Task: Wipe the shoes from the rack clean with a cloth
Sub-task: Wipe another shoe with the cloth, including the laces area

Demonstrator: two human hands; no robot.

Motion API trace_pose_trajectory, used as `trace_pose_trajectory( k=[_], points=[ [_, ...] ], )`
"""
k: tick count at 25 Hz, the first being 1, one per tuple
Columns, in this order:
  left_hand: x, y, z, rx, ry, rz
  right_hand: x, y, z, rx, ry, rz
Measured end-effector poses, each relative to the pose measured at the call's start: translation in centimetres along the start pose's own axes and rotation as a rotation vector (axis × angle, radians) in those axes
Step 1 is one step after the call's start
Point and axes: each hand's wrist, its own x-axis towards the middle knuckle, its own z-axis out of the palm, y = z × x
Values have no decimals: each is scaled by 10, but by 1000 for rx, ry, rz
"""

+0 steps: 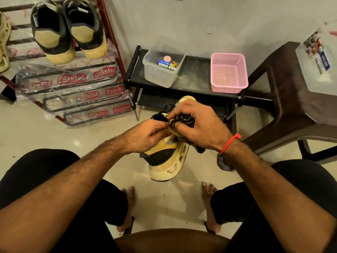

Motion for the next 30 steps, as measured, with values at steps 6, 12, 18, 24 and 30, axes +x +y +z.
trace_pose_trajectory(
  k=[6, 12, 18, 24, 30],
  points=[
    [4, 8, -4, -289, 122, -33, -2, 6, 5, 78, 149, 42],
    [3, 19, -6, -412, 164, -78, 12, 22, 2, 143, 286, 382],
    [5, 3, -4, -452, 332, -260, -7, -26, 24, -44, -54, 314],
    [8, 10, -1, -484, 301, -335, -2, -12, 13, -73, -99, 421],
    [10, 16, 2, -527, 351, -282, 9, 7, 3, -76, 63, 392]
  ],
)
